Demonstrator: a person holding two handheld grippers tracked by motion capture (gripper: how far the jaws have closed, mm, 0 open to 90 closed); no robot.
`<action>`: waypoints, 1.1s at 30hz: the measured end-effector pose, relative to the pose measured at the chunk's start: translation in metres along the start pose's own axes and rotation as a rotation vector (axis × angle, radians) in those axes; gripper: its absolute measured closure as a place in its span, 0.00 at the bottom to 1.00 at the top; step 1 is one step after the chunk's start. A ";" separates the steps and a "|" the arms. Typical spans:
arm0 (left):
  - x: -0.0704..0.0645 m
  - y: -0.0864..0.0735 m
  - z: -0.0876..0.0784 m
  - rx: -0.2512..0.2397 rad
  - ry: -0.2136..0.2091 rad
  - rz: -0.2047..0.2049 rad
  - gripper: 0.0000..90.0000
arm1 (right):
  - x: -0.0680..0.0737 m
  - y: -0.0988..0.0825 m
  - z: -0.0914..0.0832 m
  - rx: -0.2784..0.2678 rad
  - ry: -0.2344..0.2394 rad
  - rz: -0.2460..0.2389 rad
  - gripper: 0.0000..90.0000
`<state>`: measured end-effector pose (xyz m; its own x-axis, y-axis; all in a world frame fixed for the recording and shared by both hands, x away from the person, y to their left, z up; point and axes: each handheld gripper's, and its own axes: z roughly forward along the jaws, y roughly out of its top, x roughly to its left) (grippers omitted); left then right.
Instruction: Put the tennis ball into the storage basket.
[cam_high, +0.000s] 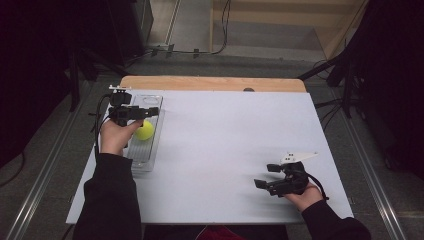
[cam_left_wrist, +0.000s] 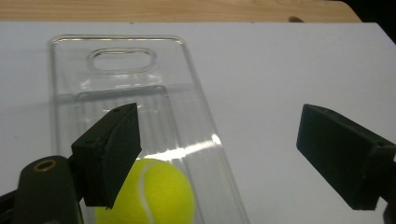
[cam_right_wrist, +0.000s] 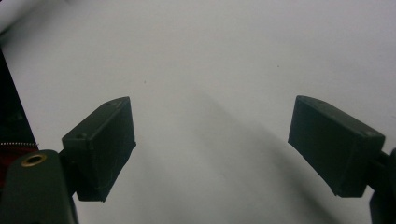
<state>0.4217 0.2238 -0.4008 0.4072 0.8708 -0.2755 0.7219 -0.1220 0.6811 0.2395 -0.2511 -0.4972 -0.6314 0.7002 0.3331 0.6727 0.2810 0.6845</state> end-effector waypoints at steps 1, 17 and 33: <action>-0.003 0.001 0.000 0.006 -0.007 0.016 0.16 | 0.000 0.000 0.000 0.000 -0.001 0.002 0.14; -0.029 0.002 0.011 0.050 -0.165 0.051 0.17 | 0.001 -0.002 -0.003 -0.001 -0.006 0.004 0.14; -0.061 -0.007 0.020 0.109 -0.249 0.130 0.18 | 0.000 -0.002 -0.004 -0.009 -0.005 0.006 0.14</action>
<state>0.4029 0.1622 -0.4024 0.6155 0.7022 -0.3578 0.7048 -0.2872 0.6487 0.2367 -0.2545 -0.4960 -0.6252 0.7053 0.3343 0.6731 0.2703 0.6884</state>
